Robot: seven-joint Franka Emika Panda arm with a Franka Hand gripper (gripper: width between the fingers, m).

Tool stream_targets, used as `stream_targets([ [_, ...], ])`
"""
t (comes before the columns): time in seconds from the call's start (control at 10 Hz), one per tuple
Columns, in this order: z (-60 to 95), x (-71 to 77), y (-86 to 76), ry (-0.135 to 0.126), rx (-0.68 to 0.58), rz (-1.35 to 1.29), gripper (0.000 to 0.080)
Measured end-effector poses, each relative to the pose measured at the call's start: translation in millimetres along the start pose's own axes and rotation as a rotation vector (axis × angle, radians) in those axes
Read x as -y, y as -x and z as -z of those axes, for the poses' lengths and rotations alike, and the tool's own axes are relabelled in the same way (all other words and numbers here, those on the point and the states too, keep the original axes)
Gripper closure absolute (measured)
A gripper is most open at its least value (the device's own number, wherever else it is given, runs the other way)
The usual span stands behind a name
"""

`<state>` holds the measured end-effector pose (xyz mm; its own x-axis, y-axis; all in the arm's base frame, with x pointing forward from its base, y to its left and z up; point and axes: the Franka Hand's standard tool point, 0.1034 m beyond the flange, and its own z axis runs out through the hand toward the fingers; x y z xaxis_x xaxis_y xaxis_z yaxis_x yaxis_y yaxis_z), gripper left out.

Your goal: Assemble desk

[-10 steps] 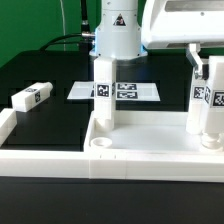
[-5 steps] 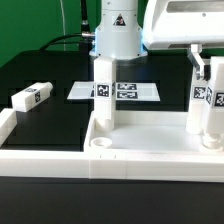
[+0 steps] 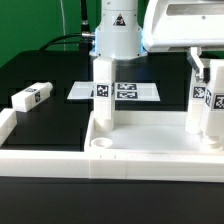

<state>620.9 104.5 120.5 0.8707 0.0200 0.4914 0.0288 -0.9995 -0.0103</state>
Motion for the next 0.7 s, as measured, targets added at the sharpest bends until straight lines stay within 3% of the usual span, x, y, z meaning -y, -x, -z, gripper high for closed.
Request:
stream_targets([
  [0.7, -7.8, -1.3, 4.3, 0.006, -0.007, 0.009, 0.0509],
])
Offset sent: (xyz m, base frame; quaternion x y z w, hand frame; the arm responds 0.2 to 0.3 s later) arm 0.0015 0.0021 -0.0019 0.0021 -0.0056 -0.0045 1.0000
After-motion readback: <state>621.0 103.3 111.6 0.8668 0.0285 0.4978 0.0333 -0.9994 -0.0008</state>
